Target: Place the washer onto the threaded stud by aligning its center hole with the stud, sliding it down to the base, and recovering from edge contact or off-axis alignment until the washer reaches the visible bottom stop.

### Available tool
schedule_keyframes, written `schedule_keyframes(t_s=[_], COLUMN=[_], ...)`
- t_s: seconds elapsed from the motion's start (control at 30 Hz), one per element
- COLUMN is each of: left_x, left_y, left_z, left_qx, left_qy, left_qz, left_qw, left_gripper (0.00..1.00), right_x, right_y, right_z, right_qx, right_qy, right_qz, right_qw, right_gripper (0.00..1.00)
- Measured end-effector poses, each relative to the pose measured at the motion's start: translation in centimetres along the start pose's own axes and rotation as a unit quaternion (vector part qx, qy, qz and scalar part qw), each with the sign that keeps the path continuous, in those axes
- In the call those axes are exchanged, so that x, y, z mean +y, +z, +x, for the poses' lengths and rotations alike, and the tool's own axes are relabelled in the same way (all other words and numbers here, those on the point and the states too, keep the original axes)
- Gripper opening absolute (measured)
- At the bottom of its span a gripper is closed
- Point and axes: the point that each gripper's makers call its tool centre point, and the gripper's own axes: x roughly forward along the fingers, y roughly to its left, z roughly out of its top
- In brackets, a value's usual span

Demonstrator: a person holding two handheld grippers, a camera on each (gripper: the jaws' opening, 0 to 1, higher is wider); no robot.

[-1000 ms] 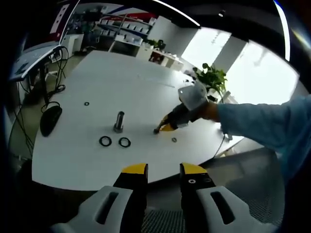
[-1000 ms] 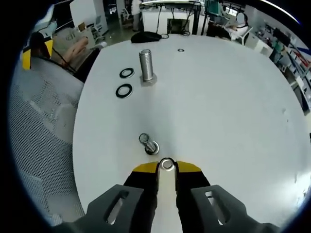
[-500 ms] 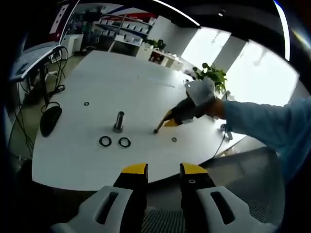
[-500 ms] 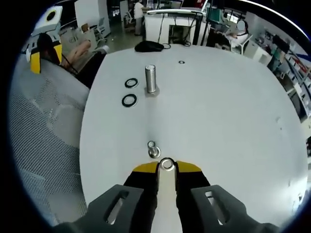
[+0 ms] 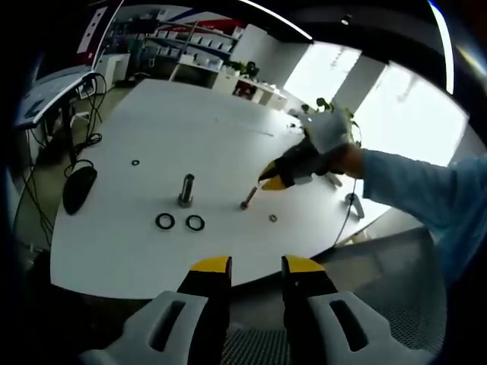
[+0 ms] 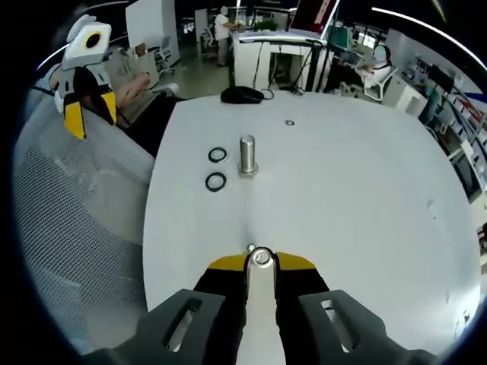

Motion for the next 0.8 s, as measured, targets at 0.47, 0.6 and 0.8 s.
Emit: schedule_keyframes(t_s=[0.47,0.6,0.8], left_x=[0.0,0.0,0.0], left_y=[0.0,0.0,0.0], left_z=[0.0,0.0,0.0], left_qx=[0.001,0.0,-0.001], left_qy=[0.0,0.0,0.0], left_qz=[0.0,-0.001,-0.001], left_qw=[1.0,1.0,1.0], left_gripper=[0.24,0.24,0.24], right_x=[0.4,0.5,0.6], right_y=[0.2,0.2,0.3], right_z=[0.7,1.0,1.2], right_qx=[0.006,0.012,0.016], right_qy=[0.003,0.005,0.005], right_qz=[-0.013,-0.017,-0.026], right_qw=[0.9999,0.9998,0.9995], right_gripper=[0.14,0.14,0.14])
